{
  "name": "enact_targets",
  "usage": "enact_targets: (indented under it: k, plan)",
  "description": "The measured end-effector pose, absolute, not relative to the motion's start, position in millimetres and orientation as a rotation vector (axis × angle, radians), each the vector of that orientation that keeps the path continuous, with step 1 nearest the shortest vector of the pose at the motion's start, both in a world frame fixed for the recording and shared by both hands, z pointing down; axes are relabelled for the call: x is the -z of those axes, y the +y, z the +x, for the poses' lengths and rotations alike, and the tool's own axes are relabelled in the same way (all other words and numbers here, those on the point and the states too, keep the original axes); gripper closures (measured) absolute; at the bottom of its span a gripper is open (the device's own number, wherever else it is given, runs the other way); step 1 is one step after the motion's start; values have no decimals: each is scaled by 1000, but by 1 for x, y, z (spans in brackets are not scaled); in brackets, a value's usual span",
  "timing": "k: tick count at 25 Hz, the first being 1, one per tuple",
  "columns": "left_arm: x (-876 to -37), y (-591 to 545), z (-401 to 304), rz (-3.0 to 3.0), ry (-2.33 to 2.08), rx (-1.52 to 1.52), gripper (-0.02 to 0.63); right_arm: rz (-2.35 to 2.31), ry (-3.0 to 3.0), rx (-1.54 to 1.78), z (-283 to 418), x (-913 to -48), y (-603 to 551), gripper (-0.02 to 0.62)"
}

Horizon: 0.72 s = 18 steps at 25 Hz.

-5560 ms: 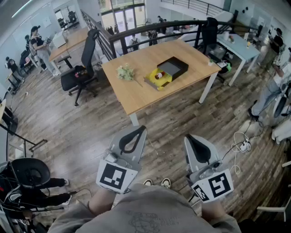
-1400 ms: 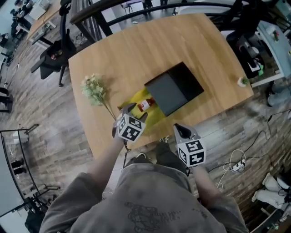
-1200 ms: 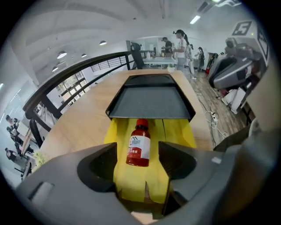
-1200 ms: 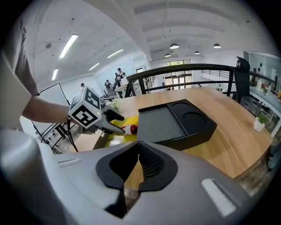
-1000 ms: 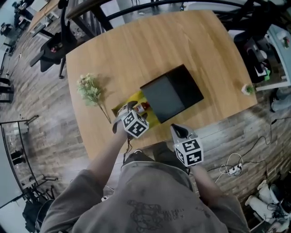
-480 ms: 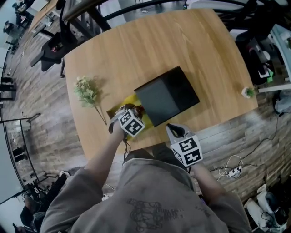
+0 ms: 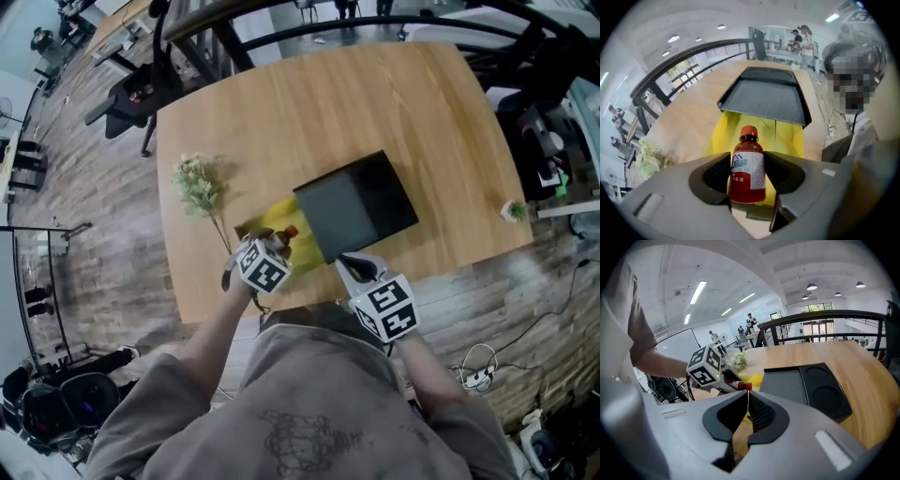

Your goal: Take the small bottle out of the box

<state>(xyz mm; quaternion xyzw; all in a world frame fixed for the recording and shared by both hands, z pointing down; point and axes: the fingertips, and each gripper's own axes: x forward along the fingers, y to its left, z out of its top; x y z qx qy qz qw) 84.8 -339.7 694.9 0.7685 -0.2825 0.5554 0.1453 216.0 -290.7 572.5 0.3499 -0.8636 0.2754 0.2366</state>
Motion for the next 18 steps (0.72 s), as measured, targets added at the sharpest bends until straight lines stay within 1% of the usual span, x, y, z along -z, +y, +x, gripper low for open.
enact_targets:
  k: [4, 9, 18]
  plan:
    - [-644, -357, 77, 2312, -1028, -1333, 382, 992, -2462, -725, 206, -534, -311, 583]
    - [-569, -374, 66, 2441, -1220, -1086, 382, 1065, -2581, -557, 195, -466, -341, 583]
    - [-424, -379, 36, 2620, -1423, -601, 382, 1194, -2701, -280, 171, -369, -356, 583]
